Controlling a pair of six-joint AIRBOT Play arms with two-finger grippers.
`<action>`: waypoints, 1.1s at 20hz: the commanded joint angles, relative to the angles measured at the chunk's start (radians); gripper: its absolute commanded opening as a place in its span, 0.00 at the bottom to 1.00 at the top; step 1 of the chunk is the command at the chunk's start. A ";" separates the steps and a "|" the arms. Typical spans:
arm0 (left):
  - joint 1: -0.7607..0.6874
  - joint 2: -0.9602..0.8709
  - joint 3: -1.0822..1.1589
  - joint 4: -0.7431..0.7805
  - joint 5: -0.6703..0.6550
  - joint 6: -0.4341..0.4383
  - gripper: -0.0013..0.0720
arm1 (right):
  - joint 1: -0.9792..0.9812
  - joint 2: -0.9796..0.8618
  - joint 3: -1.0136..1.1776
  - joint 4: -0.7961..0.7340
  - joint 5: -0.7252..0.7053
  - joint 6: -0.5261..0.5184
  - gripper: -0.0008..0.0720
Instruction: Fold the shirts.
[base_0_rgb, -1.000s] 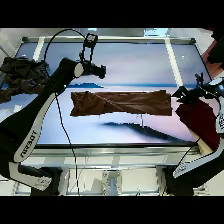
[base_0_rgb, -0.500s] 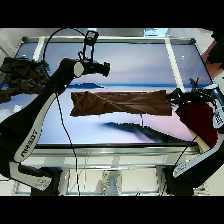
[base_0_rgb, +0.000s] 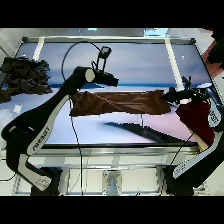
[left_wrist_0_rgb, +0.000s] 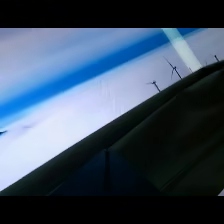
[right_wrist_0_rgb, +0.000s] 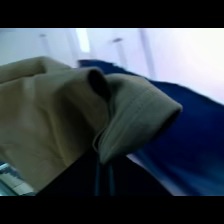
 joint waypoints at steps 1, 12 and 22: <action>-0.032 -0.050 0.000 -0.022 -0.031 -0.042 0.03 | 0.010 0.031 0.001 0.180 0.076 -0.064 0.05; -0.032 -0.229 0.003 -0.197 -0.163 -0.132 0.03 | 0.167 0.238 0.214 0.218 0.113 0.087 0.05; 0.164 -0.039 0.386 0.186 -0.491 -0.056 0.03 | 0.494 0.238 0.376 0.189 -0.080 0.193 0.05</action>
